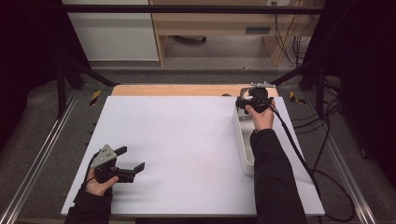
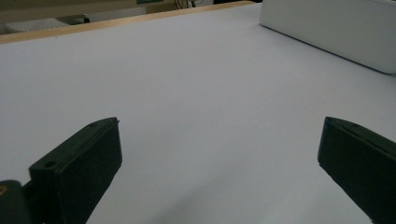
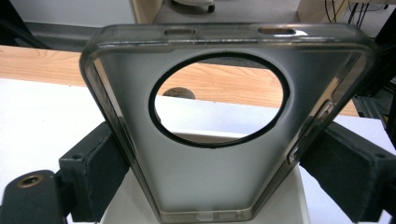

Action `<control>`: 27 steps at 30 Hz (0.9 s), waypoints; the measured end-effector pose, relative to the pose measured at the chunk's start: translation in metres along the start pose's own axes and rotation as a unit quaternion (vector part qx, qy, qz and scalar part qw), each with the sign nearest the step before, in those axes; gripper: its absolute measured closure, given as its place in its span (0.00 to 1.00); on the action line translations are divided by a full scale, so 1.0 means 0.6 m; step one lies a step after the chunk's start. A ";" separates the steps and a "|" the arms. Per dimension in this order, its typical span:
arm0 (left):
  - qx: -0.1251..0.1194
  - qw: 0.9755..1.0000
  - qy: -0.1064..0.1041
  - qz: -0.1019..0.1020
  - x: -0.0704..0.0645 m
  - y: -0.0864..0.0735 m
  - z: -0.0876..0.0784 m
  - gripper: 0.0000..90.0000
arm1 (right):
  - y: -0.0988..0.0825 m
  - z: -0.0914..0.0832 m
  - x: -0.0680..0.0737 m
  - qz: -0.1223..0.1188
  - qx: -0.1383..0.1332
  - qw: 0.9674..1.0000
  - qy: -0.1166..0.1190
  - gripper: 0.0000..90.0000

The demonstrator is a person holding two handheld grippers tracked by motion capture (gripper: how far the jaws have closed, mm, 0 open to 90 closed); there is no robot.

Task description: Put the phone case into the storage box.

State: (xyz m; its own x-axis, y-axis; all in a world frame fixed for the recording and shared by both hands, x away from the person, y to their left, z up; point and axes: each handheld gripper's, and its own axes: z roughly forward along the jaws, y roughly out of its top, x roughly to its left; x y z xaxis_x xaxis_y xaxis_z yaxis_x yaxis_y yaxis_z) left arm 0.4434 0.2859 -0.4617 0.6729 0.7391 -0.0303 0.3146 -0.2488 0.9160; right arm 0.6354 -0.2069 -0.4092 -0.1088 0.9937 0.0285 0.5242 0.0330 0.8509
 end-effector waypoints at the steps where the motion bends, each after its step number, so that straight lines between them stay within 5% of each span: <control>1: 0.000 1.000 0.000 0.001 0.000 0.000 0.000 0.00 | 0.000 0.000 -0.001 0.000 0.000 1.000 -0.002 0.13; 22: 0.001 1.000 0.000 0.001 0.000 0.000 0.001 0.00 | -0.005 0.005 0.002 0.002 -0.004 1.000 -0.006 0.12; 27: 0.002 1.000 -0.001 0.001 0.000 -0.001 0.001 0.00 | -0.004 0.003 0.004 -0.006 -0.016 1.000 0.007 0.04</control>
State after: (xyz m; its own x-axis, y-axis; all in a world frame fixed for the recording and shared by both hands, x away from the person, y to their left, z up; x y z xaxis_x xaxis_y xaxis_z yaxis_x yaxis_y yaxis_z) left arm 0.4438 0.2855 -0.4623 0.6751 0.7372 -0.0286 0.3148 -0.2529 0.9148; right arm 0.6355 -0.2043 -0.4120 -0.1274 0.9915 0.0257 0.4954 0.0412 0.8677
